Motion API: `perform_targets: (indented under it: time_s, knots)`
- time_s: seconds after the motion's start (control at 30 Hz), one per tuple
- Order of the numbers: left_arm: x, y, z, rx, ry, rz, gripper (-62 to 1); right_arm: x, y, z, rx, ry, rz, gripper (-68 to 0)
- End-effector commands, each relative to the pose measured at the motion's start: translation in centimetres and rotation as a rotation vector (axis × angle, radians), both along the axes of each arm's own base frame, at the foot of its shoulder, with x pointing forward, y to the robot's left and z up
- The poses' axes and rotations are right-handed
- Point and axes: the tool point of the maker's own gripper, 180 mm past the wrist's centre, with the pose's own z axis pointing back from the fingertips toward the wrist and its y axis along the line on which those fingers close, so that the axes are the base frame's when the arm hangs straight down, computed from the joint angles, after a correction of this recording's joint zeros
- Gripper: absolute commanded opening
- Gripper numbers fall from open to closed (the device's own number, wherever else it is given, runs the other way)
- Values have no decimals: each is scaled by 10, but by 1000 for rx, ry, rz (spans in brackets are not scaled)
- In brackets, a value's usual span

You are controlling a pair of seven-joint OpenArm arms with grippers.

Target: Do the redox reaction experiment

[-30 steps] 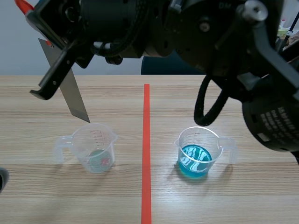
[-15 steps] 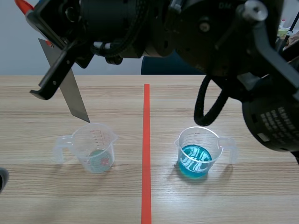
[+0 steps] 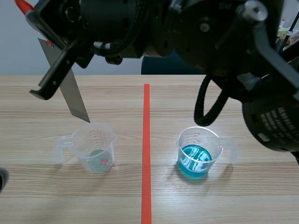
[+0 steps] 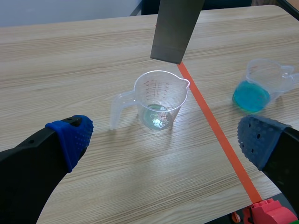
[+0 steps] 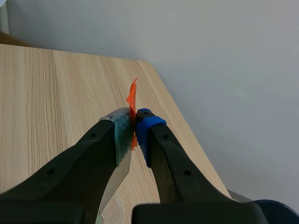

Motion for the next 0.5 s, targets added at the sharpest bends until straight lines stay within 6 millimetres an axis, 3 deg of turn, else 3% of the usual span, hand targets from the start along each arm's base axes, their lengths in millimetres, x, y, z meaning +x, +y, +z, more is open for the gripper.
perform_targets:
  time_s: [0.0, 0.47]
  knots:
    - [3, -3, 8, -12, -33, -2, 14, 5, -4, 7, 22, -12, -15, -667]
    - [3, -3, 8, -12, -33, -2, 14, 2, -34, 6, -3, -57, -18, -667]
